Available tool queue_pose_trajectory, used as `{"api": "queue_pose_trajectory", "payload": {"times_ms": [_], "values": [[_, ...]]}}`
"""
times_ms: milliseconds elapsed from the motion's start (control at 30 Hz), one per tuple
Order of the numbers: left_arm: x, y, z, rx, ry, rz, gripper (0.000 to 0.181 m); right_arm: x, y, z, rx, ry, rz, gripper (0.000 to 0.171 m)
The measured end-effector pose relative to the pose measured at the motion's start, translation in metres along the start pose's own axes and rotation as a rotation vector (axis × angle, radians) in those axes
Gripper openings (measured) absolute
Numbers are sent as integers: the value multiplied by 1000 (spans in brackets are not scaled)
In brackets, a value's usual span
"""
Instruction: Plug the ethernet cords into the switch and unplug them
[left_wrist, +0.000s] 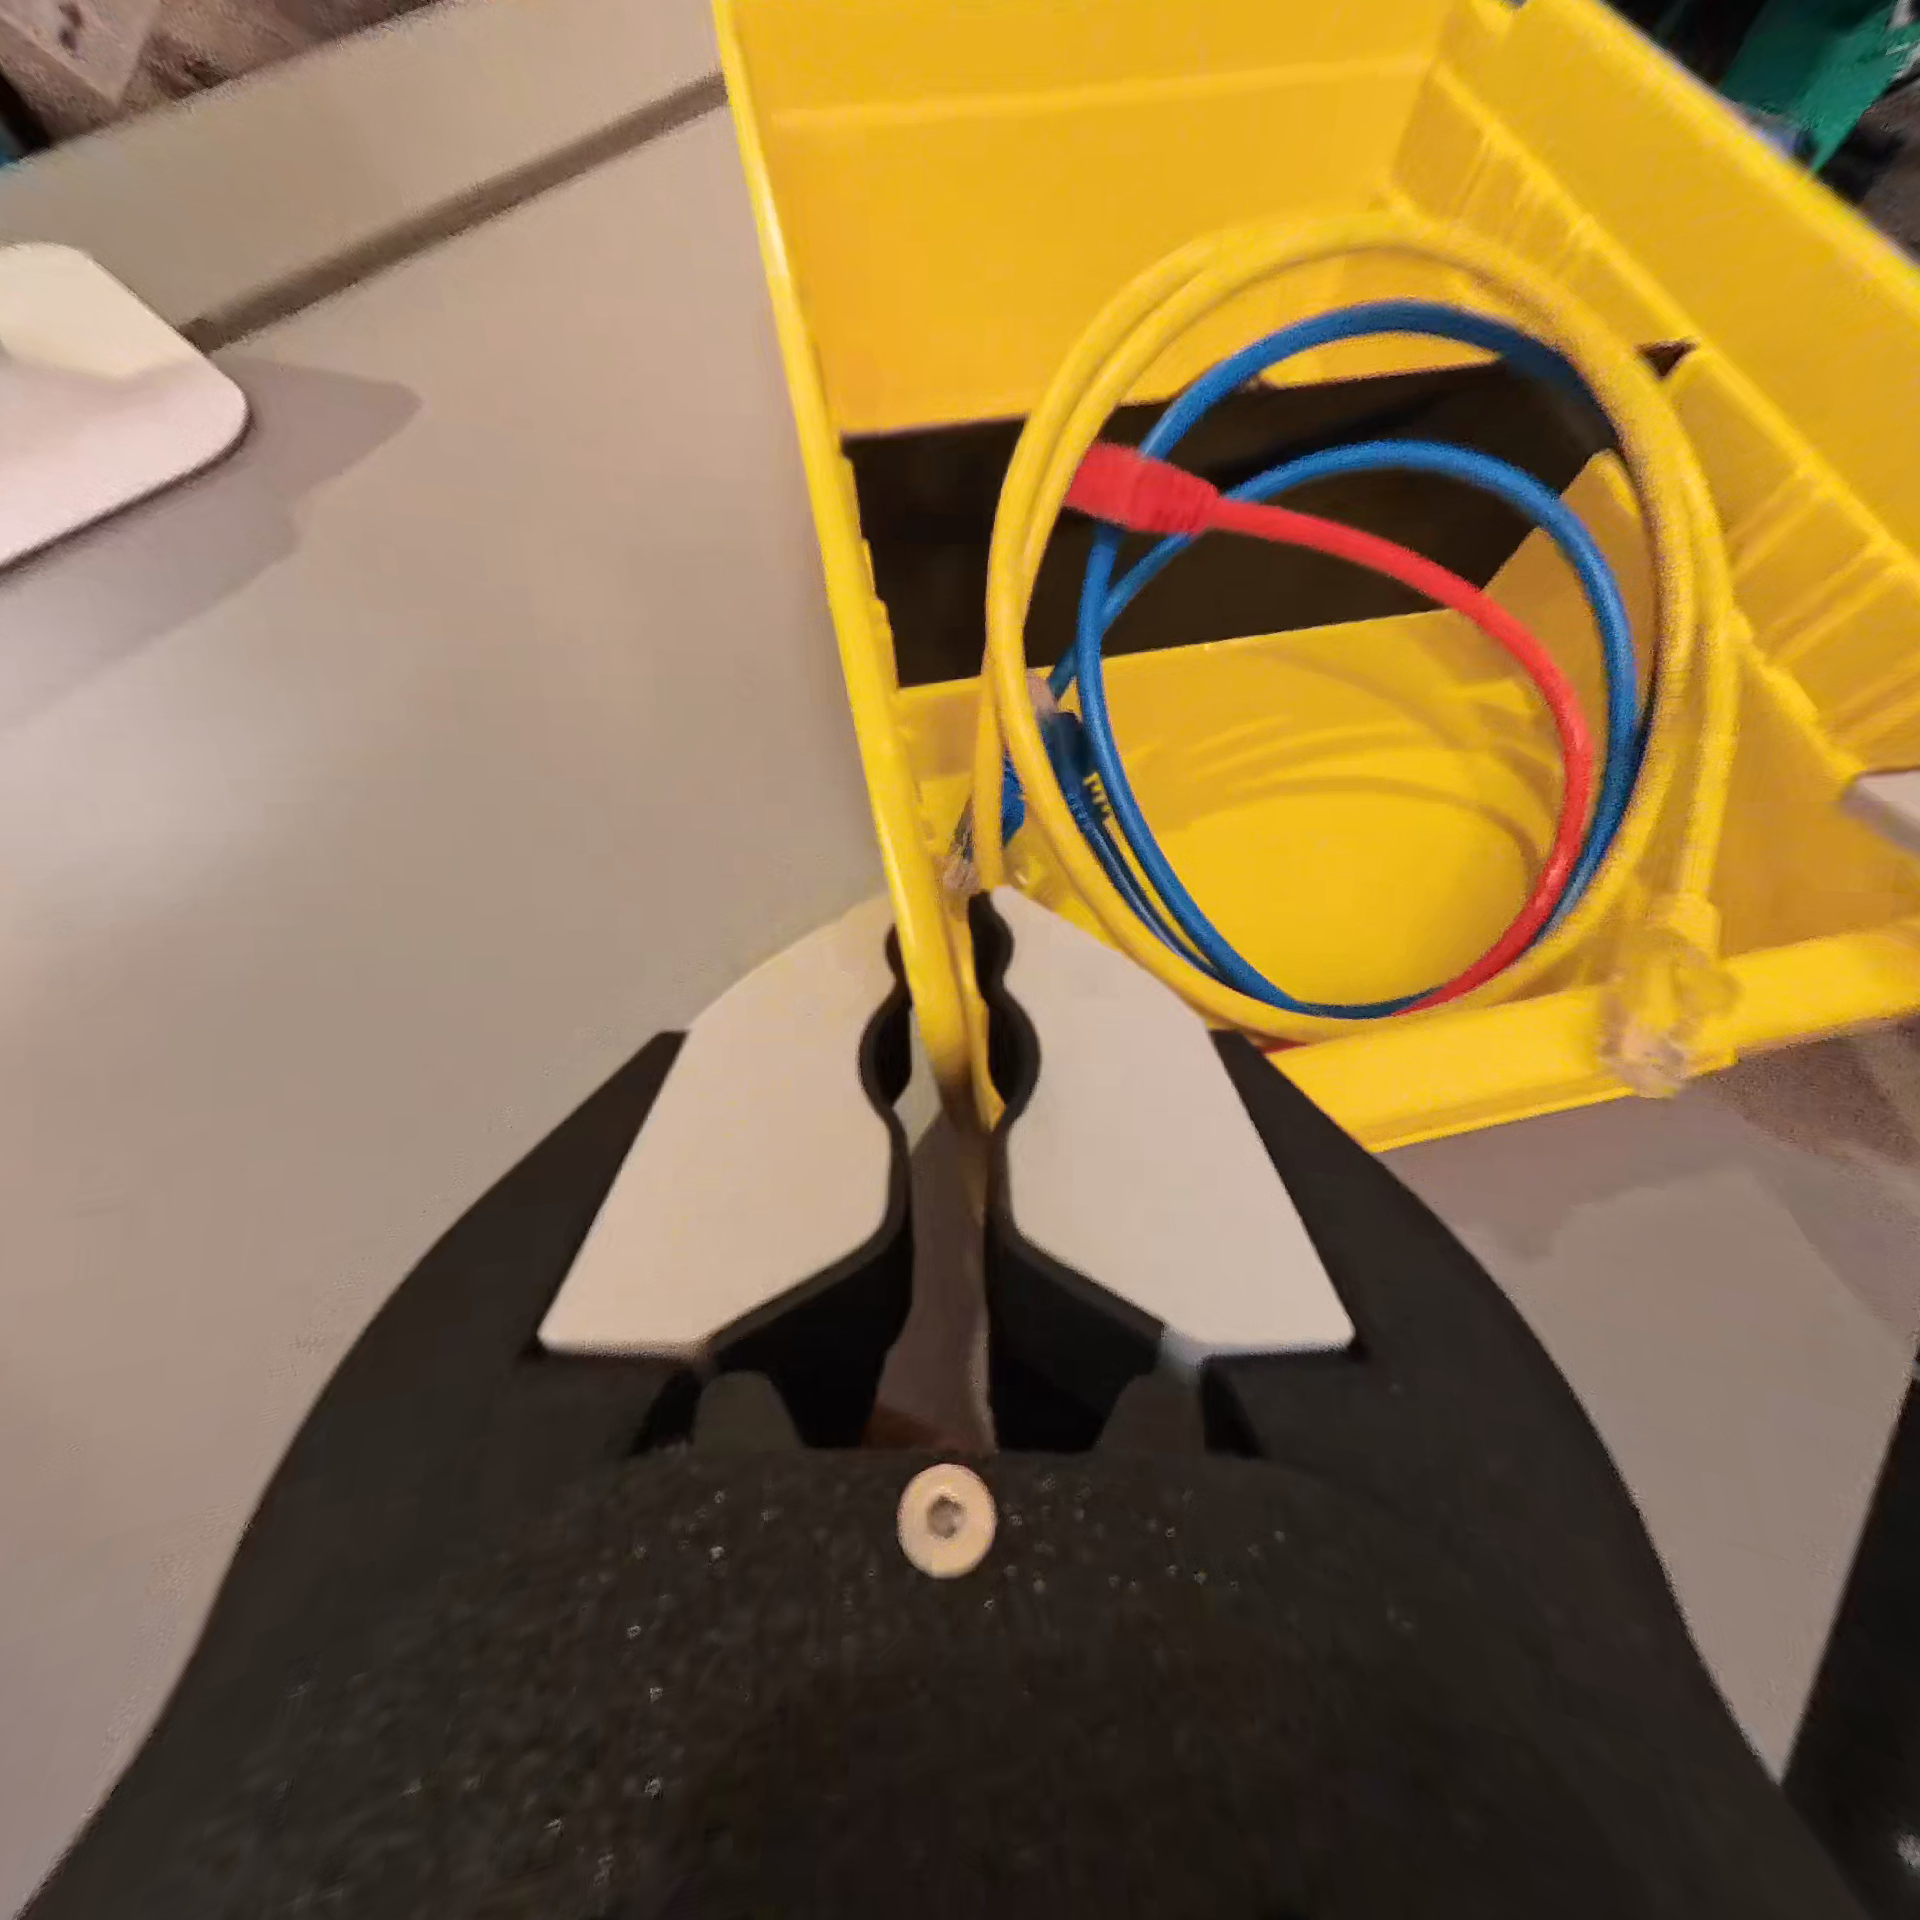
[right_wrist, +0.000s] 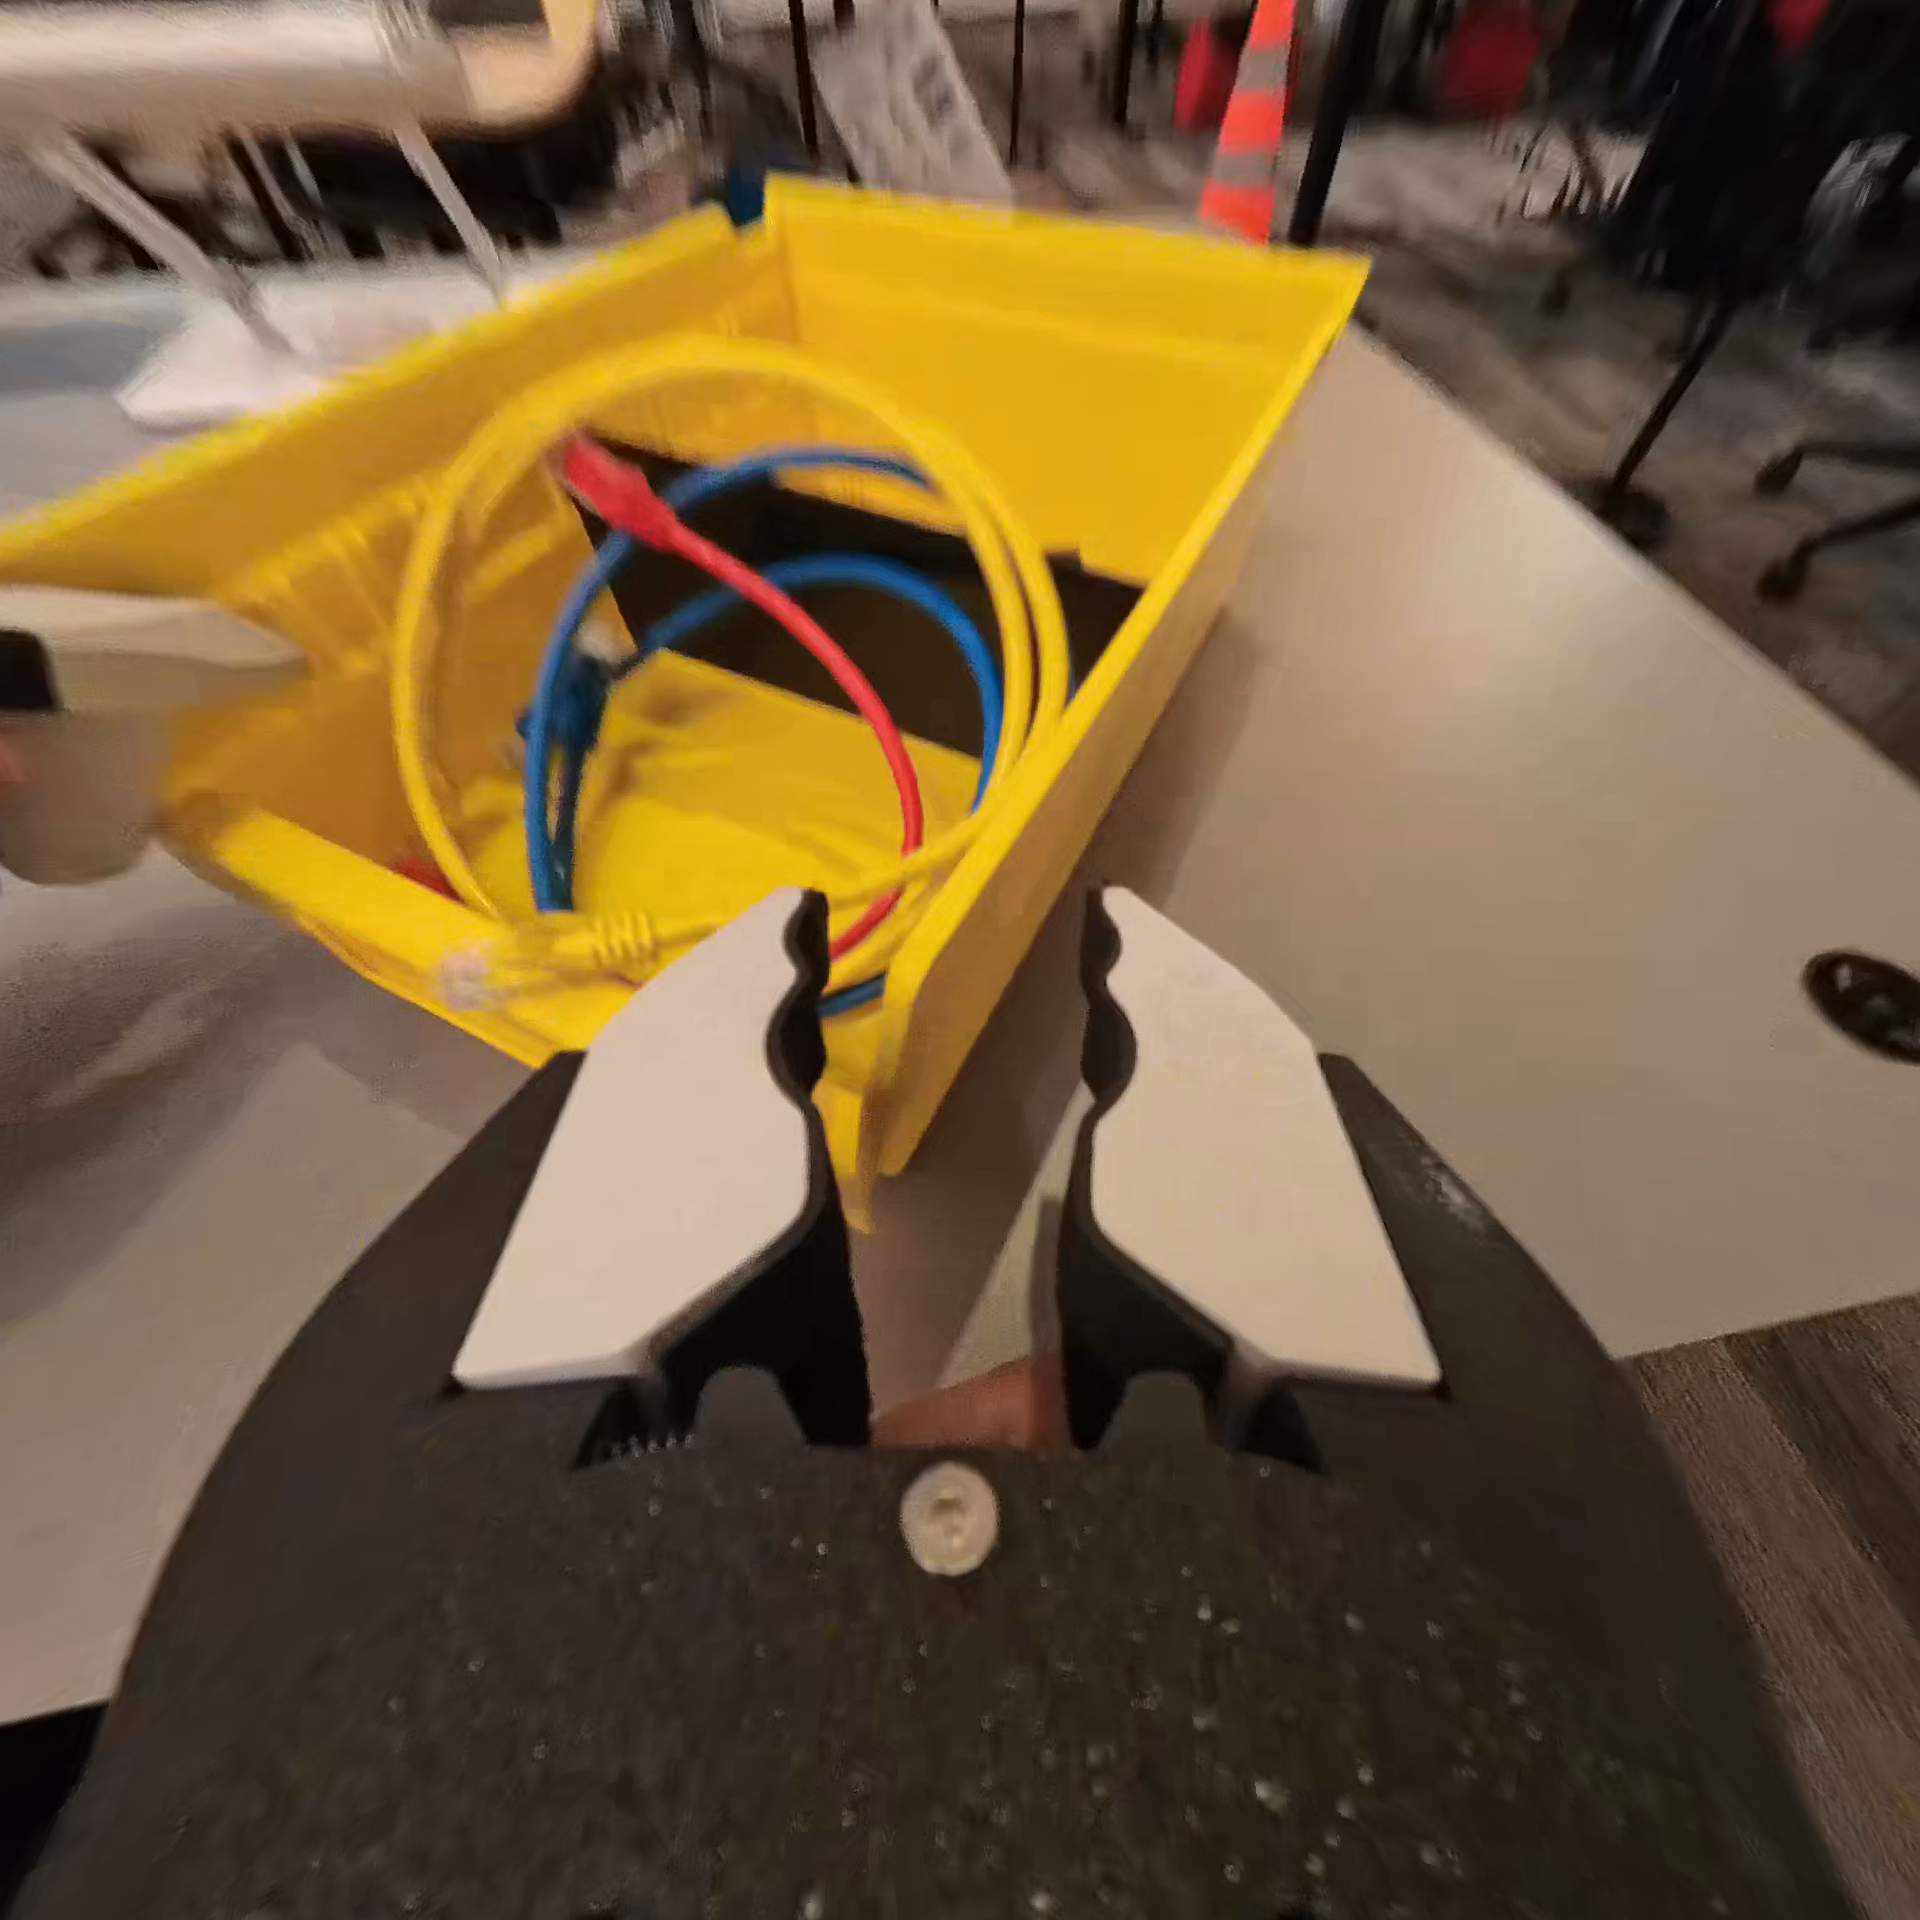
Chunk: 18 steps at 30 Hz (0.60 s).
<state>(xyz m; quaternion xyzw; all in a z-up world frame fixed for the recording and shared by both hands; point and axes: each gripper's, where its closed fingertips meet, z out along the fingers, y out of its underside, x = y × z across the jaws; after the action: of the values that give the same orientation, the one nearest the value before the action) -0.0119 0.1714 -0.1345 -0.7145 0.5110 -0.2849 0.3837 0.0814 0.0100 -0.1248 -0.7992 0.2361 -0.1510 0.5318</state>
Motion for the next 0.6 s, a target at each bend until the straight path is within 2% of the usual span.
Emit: {"api": "queue_pose_trajectory", "payload": {"times_ms": [67,100,167,200,333,433,600], "values": [[0,1,3,12,-3,-18,15,-2,11,13,-37,-15,4,49],[-1,1,3,12,-21,-17,11,-6,11,16,-39,-48,37,39],[-3,2,-1,6,-75,-13,3,-2,6,18,-53,0,57,25],[-5,3,-4,18,-88,-29,4,2,3,19,-53,44,46,13],[-31,2,-32,57,-199,-37,4,-21,-12,33,-45,46,-4,6],[-65,7,-71,93,-322,-9,6,-63,-37,47,19,-35,-42,5],[-128,47,-128,79,-502,-133,7,-158,-52,80,-6,-199,-125,5]]}}
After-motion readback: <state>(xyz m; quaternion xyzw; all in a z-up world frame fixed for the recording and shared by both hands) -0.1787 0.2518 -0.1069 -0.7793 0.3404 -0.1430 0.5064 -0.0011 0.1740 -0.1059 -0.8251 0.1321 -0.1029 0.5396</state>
